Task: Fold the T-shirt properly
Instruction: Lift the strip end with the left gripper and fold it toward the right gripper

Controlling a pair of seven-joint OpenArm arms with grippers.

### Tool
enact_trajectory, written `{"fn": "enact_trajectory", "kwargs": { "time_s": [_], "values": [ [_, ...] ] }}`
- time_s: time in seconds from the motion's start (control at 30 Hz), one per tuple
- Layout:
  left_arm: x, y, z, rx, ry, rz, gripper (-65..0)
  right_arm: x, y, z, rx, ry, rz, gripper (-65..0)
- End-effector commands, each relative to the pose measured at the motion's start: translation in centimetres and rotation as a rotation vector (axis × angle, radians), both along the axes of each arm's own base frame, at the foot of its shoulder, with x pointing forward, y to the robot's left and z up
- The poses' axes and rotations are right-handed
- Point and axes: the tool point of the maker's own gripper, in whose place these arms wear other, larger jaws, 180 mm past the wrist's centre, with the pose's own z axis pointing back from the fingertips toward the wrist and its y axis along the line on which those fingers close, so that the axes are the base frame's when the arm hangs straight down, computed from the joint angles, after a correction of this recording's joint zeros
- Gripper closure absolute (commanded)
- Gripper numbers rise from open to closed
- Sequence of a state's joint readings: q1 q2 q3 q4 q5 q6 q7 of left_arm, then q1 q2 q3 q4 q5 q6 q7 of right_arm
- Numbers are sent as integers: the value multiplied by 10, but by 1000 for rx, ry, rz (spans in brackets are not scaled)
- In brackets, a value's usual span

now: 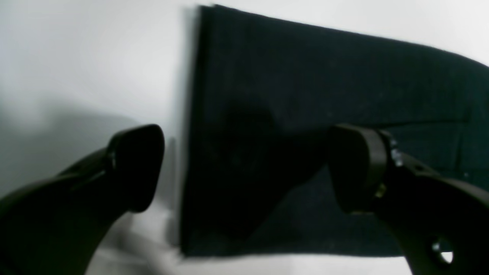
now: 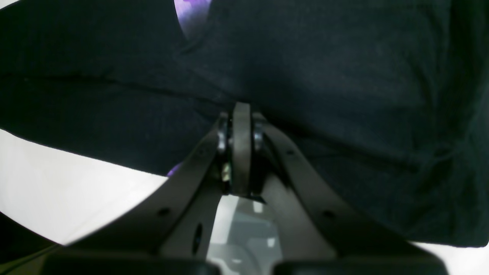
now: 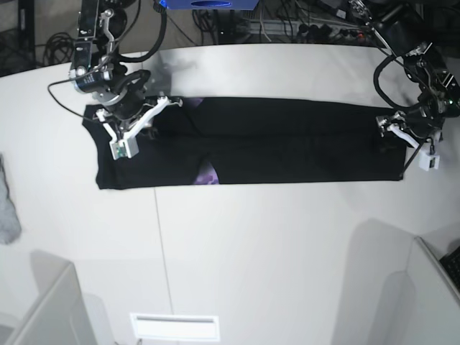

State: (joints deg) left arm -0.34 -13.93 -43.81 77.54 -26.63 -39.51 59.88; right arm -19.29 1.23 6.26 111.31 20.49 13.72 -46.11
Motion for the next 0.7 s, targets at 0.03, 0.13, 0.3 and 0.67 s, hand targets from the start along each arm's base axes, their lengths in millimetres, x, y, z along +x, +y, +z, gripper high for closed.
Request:
{"fn": "enact_trajectory", "kwargs": {
  "time_s": [0.03,0.13,0.3,0.67],
  "values": [
    [8,2,8,2,-34,-13,-650,6,-1,11,5,-45,-4,0],
    [1,0,-2,-12,-4,-12,-609,6,-1,11,5,-47,-4,0],
    [-8,-1,-17,-52,35,9,-221,5,0,11,8,-44,-3,0],
    [7,41,37,127,-44,-21,0,-3,0,6,12,-26,-5,0]
  ]
}}
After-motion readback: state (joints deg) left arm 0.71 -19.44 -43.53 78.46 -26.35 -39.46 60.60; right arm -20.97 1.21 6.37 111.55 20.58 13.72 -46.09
